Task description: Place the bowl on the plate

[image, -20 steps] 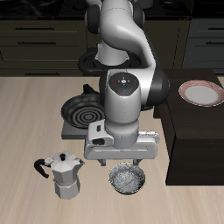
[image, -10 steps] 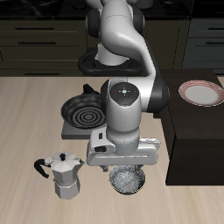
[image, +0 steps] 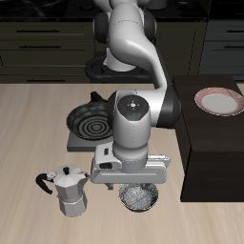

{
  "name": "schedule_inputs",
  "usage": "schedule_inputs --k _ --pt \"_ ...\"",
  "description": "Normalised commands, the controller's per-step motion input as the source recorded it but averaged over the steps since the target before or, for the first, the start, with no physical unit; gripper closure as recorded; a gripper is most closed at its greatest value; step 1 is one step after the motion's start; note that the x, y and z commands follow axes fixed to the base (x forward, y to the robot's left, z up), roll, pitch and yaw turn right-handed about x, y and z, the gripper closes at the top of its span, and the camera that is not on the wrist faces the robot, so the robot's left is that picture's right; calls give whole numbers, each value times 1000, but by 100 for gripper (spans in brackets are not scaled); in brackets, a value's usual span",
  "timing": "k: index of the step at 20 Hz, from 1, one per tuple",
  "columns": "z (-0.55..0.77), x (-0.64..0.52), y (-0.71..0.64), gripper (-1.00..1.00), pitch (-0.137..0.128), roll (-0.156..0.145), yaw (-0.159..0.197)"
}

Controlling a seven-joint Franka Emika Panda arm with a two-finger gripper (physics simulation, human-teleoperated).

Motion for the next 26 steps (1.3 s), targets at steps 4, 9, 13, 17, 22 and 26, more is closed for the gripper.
schedule_inputs --k 4,9,13,17,22,26 --pt "-189 3 -13 -100 23 0 -1" --pt "-178 -1 -26 -100 23 1 -8" --pt "-113 -27 24 -100 19 5 -10" --pt "-119 -41 66 -100 26 24 -11" --pt "-79 -5 5 -100 19 3 2" --pt "-132 0 -20 -100 32 -4 -6"
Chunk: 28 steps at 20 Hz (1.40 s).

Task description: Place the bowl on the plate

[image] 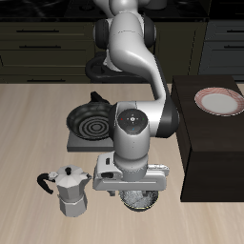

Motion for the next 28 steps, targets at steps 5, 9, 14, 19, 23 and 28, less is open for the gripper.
schedule_inputs --k 5,9,14,19,23,28 --pt "34 -3 -5 100 -7 -3 10" --pt "112 -10 32 100 -15 8 -3" --pt "75 -4 19 100 -11 -1 -1" --pt "41 13 -30 100 -16 -5 0" --pt "105 -33 104 100 -15 30 12" --pt "171 -22 146 100 -29 26 -21"
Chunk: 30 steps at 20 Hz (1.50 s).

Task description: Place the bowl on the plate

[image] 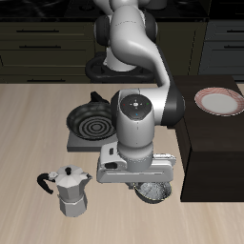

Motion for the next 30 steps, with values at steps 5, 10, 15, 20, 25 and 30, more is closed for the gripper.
schedule_inputs --k 5,10,15,20,25,30 --pt "267 -61 190 100 -39 24 -4" --pt "228 -70 111 100 -26 20 -6" --pt "193 -55 42 100 -23 10 8" --pt "273 -82 57 100 -32 7 7" --pt "292 -87 -26 100 -37 -10 21" --pt "273 -66 -102 100 -31 -17 13"
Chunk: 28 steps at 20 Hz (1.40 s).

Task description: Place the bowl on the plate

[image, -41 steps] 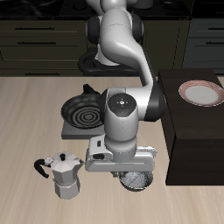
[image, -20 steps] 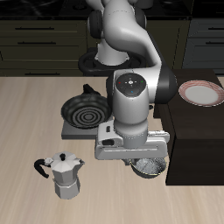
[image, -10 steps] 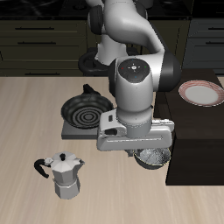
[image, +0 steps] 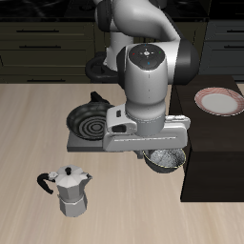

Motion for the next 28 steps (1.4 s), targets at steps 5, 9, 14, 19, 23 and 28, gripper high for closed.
schedule_inputs --k 5,9,14,19,23,28 --pt "216 -74 -91 100 -26 -17 12" --pt "343 -124 -106 100 -43 -12 17" --pt "273 -149 -47 100 -34 -12 8" --pt "295 -168 -35 100 -29 -16 5" --pt "300 -194 -30 100 -40 -20 26" --pt "200 -151 -26 100 -24 1 5"
